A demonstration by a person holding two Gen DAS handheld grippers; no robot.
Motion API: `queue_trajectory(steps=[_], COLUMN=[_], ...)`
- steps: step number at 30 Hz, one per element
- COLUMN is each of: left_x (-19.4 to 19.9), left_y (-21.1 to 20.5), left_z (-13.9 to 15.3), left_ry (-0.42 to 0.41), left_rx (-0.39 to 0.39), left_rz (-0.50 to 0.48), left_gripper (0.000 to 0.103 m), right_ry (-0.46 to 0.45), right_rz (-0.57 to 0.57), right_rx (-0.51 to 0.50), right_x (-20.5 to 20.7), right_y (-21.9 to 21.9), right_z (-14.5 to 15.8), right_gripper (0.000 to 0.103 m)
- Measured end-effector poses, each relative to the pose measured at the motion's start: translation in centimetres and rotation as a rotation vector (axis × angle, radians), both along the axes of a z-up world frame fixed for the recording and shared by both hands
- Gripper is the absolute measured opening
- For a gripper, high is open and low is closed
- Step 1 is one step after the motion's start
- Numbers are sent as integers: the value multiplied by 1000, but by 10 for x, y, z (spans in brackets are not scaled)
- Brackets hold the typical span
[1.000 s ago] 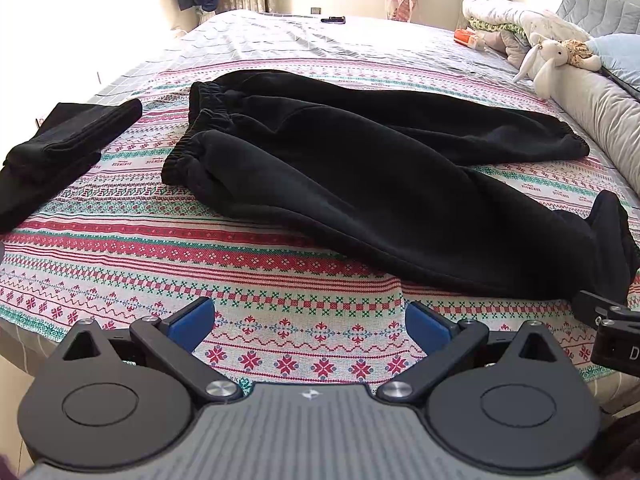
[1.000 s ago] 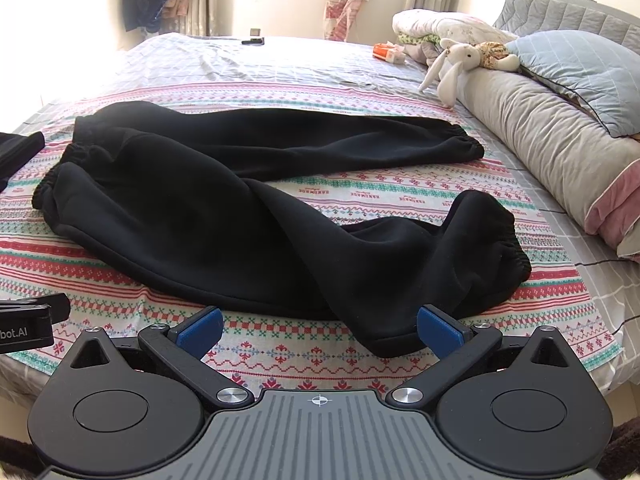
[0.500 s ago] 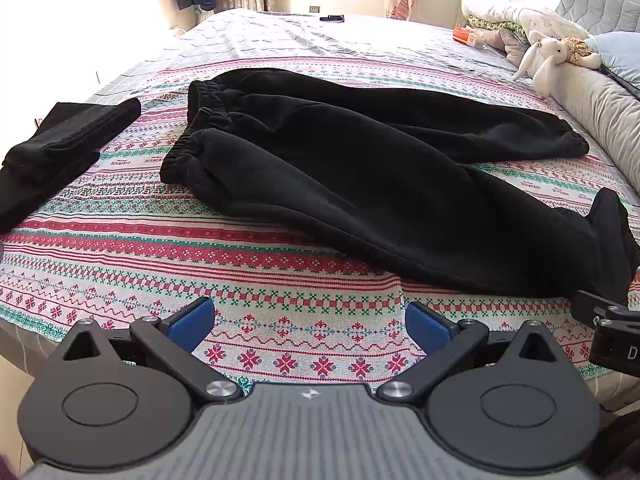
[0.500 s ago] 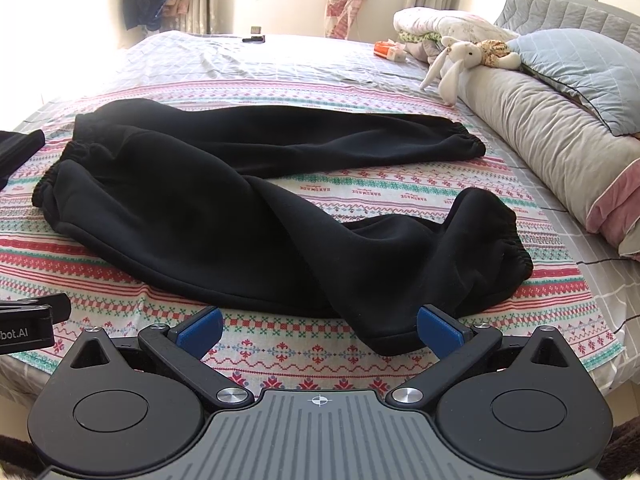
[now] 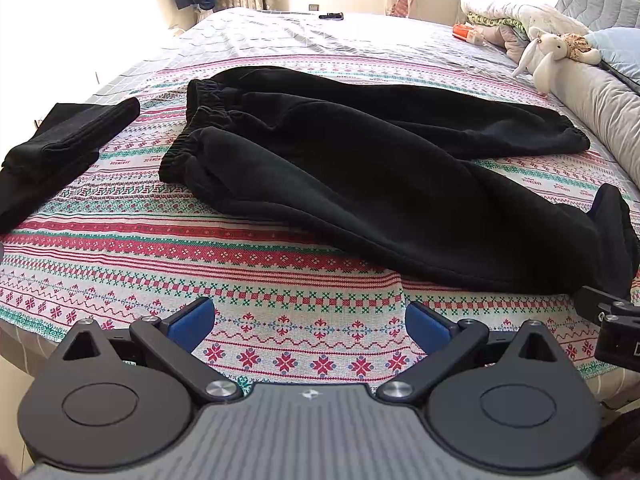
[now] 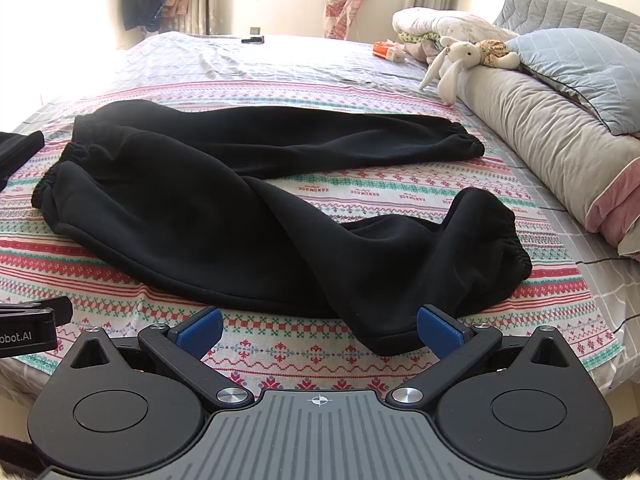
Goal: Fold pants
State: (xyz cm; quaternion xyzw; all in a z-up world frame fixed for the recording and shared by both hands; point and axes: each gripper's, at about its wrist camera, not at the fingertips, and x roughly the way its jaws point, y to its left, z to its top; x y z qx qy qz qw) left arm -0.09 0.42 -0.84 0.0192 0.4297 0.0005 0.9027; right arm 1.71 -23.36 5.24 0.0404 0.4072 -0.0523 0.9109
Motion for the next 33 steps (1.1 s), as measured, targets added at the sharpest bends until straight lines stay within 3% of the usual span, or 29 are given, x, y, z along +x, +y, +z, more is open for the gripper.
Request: queue_trajectory(steps=[33], left_x=[5], left_y=[-8], left_z=[-9], left_ry=[9], left_rx=[25], left_rz=[-7], left_gripper=[103], right_ry=[15], right_rz=[20], right_rx=[-13], right_x=[4], right_y=[-6], right_z=[-7], right_gripper=[103])
